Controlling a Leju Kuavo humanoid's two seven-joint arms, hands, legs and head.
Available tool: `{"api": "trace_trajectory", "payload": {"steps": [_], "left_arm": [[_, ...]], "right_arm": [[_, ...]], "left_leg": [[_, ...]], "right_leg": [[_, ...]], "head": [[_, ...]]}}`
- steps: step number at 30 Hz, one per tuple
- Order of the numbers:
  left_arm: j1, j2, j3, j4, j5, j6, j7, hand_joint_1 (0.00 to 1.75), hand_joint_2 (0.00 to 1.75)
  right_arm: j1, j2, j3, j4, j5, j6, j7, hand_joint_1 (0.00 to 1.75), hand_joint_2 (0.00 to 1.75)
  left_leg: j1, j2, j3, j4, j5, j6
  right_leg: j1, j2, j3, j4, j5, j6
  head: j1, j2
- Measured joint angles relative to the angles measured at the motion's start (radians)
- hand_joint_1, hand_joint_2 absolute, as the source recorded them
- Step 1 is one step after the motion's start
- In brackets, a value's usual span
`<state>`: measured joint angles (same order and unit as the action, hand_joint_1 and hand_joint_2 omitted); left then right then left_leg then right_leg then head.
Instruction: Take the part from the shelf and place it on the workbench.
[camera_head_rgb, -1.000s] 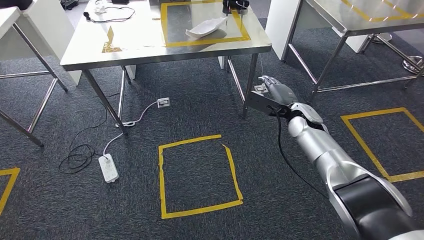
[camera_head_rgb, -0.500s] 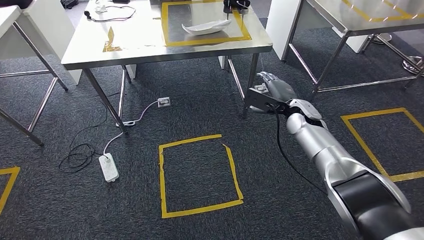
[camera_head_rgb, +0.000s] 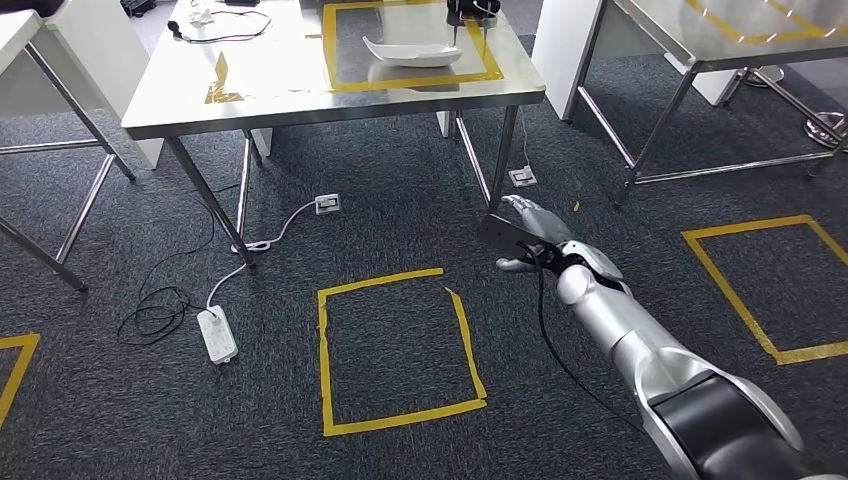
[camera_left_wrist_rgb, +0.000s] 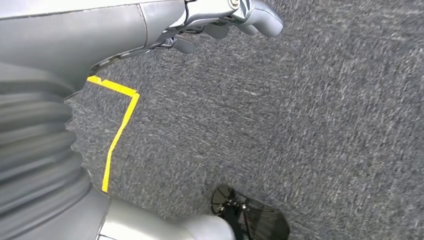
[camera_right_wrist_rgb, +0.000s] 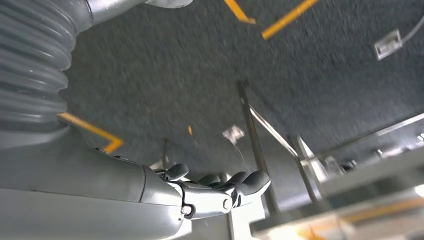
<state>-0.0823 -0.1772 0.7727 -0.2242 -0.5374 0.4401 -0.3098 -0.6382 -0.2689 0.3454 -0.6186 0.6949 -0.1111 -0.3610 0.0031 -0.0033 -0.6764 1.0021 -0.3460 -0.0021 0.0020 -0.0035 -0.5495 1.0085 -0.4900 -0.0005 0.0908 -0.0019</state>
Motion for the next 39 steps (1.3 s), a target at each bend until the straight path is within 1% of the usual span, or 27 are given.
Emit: {"api": "trace_trajectory", "payload": {"steps": [16,20,33,39], "left_arm": [[0.083,0.061,-0.264,-0.06,0.198,-0.161,0.114,0.0,0.0],[0.107,0.077,-0.341,-0.077,0.254,-0.206,0.145,0.0,0.0],[0.178,0.128,-0.571,-0.129,0.423,-0.343,0.242,0.0,0.0],[0.208,0.148,-0.669,-0.149,0.499,-0.404,0.286,0.0,0.0]], "right_arm": [[0.299,0.09,-0.101,0.067,-0.256,0.04,0.133,0.0,1.75],[0.384,0.118,-0.134,0.084,-0.326,0.053,0.169,0.0,0.0],[0.642,0.194,-0.225,0.141,-0.545,0.088,0.284,0.0,0.0],[0.74,0.227,-0.267,0.165,-0.644,0.103,0.336,0.0,0.0]], "left_leg": [[0.0,0.001,-0.002,0.0,-0.002,0.0],[0.0,0.001,-0.002,0.0,-0.003,0.0],[0.0,0.001,-0.001,0.0,-0.007,-0.003],[0.0,0.001,-0.001,0.0,-0.009,-0.005]], "right_leg": [[0.0,0.0,-0.002,0.0,-0.003,-0.001],[0.0,0.0,-0.002,0.0,-0.003,-0.001],[-0.001,0.0,-0.002,0.0,-0.008,-0.005],[-0.001,0.0,-0.001,0.0,-0.009,-0.006]], "head": [[0.0,0.0],[0.0,0.0],[0.0,0.0],[0.0,0.0]]}}
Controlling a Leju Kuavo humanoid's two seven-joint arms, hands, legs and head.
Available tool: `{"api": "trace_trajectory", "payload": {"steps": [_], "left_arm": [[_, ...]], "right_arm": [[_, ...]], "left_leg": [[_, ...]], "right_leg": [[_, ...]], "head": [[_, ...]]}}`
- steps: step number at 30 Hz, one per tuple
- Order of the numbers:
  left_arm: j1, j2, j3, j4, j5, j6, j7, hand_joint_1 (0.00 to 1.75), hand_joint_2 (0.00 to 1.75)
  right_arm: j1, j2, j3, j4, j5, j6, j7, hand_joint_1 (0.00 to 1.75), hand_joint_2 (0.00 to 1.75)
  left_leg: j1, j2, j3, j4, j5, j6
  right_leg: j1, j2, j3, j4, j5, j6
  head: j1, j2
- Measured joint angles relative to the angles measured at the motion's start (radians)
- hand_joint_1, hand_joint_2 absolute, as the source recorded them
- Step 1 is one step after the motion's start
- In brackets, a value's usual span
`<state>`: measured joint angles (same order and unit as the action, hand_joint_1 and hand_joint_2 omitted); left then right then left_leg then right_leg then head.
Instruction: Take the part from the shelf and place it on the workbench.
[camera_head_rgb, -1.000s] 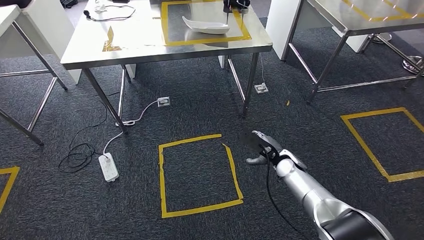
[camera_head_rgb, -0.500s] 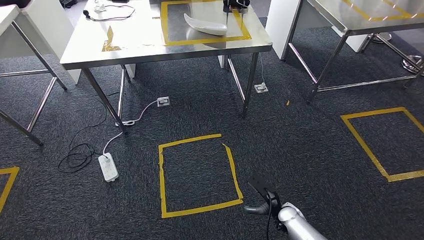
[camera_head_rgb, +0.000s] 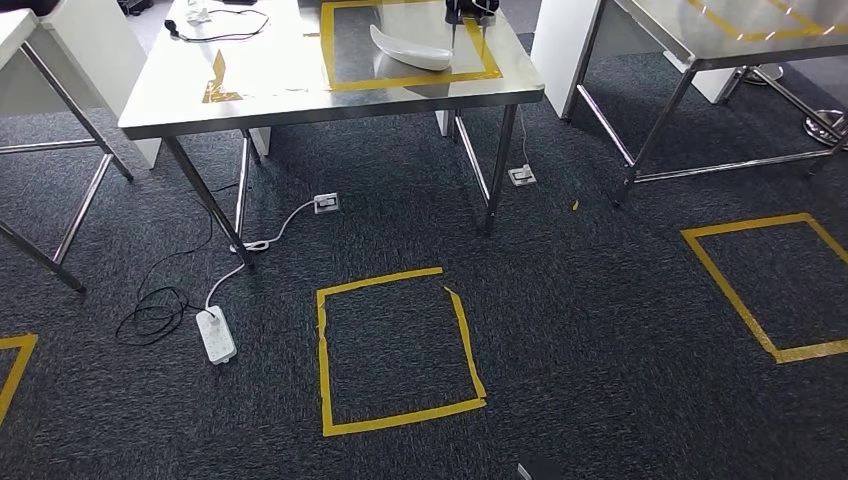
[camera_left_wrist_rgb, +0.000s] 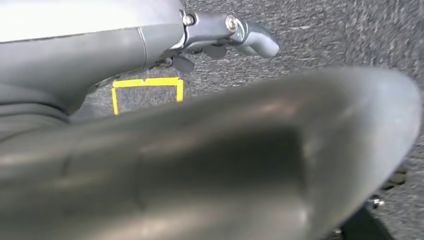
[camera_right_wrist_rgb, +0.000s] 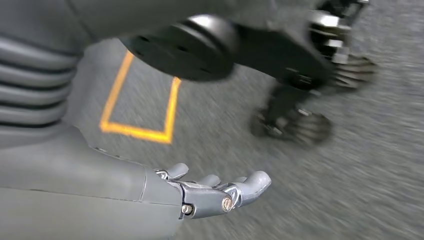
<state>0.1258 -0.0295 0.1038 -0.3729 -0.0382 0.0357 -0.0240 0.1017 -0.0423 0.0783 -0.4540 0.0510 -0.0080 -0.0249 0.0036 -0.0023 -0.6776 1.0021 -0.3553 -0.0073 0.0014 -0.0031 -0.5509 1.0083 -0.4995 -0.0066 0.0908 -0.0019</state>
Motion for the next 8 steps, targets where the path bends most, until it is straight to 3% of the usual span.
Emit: {"api": "trace_trajectory", "payload": {"steps": [8], "left_arm": [[0.013,0.013,-0.057,-0.014,0.038,-0.029,0.021,0.0,0.0]], "right_arm": [[0.044,0.018,-0.029,0.016,-0.047,0.005,0.025,0.0,0.0]], "left_leg": [[0.0,0.0,0.001,0.0,0.0,-0.001]], "right_leg": [[0.0,0.0,0.0,0.0,-0.001,-0.002]], "head": [[0.0,0.0]]}}
